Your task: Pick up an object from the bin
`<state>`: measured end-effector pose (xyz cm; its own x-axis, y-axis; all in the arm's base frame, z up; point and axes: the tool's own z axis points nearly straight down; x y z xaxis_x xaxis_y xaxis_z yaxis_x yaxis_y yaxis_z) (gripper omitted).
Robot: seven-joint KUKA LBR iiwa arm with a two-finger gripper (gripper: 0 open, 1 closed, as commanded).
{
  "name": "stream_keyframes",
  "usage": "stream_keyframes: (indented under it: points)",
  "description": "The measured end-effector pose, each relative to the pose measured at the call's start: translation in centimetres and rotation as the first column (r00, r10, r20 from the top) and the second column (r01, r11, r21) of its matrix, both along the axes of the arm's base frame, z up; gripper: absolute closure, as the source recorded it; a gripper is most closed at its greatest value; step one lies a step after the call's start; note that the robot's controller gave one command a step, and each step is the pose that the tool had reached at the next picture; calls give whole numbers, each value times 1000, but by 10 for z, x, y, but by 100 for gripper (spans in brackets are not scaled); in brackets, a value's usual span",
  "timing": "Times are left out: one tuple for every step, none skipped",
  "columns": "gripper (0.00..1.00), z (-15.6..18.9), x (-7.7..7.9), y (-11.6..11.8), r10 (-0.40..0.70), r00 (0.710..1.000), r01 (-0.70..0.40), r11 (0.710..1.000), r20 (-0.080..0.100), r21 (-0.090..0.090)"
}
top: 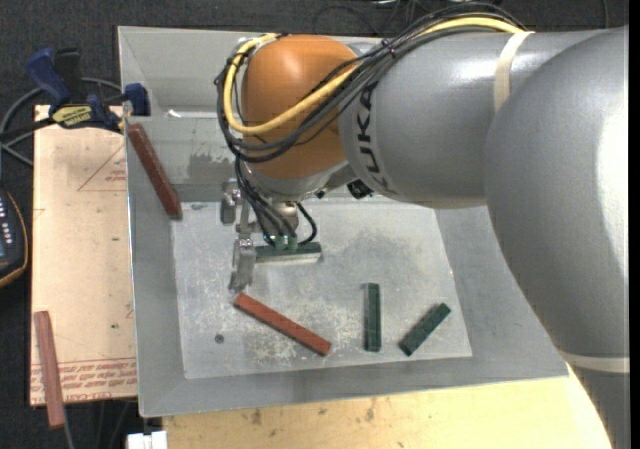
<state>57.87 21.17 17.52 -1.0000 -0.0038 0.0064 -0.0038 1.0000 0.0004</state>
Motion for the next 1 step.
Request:
stream_keyframes:
  points:
    - [0,-105,-12,-70,173,985,-173,985,9,2]
